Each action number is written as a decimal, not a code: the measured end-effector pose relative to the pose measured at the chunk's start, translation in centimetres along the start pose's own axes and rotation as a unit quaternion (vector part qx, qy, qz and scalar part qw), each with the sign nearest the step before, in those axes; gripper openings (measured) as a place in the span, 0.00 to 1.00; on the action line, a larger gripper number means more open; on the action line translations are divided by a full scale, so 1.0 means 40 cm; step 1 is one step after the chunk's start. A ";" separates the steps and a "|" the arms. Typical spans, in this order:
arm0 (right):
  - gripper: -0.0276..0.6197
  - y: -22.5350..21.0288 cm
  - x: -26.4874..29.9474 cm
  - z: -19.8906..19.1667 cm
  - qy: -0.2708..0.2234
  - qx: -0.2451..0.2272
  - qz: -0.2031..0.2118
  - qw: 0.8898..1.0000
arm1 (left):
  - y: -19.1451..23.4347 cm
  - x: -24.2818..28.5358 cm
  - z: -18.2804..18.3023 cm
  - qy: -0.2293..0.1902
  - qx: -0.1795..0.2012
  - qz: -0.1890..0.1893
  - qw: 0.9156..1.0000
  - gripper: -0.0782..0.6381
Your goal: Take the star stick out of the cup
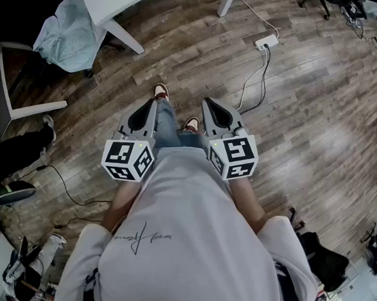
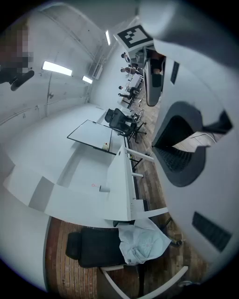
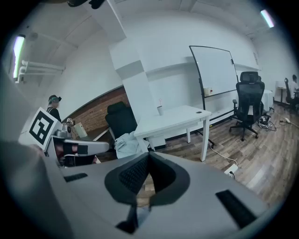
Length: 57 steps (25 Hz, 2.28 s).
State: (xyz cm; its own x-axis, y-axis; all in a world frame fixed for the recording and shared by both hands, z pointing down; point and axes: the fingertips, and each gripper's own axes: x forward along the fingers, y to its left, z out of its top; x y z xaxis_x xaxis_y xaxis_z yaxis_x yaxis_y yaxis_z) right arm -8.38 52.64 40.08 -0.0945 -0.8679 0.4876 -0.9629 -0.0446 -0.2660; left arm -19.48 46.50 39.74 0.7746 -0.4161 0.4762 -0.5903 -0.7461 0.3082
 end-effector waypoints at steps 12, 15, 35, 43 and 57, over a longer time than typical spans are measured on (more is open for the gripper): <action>0.06 -0.010 0.105 0.098 -0.007 -0.010 0.014 1.000 | 0.097 0.072 0.096 -0.007 -0.006 0.002 1.000 0.12; 0.06 -0.013 0.147 0.132 -0.006 -0.013 0.012 1.000 | 0.136 0.088 0.138 -0.014 -0.006 0.002 1.000 0.12; 0.06 0.018 0.426 0.376 -0.026 -0.034 -0.027 0.999 | 0.427 0.185 0.357 -0.056 -0.014 -0.036 0.998 0.12; 0.06 0.038 0.510 0.419 -0.021 -0.041 -0.021 0.999 | 0.514 0.207 0.390 -0.060 -0.030 -0.042 0.997 0.12; 0.06 -0.047 0.647 0.487 -0.020 -0.024 0.008 0.999 | 0.569 0.340 0.461 -0.060 -0.036 -0.022 0.997 0.12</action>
State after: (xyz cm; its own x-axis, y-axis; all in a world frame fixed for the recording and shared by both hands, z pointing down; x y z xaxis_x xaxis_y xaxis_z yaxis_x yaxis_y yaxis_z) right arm -4.10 20.64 37.01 -0.1000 -0.8872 0.4504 -0.9724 -0.0088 -0.2332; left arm -18.21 14.29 38.05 0.8187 -0.4471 0.3602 -0.5672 -0.7275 0.3861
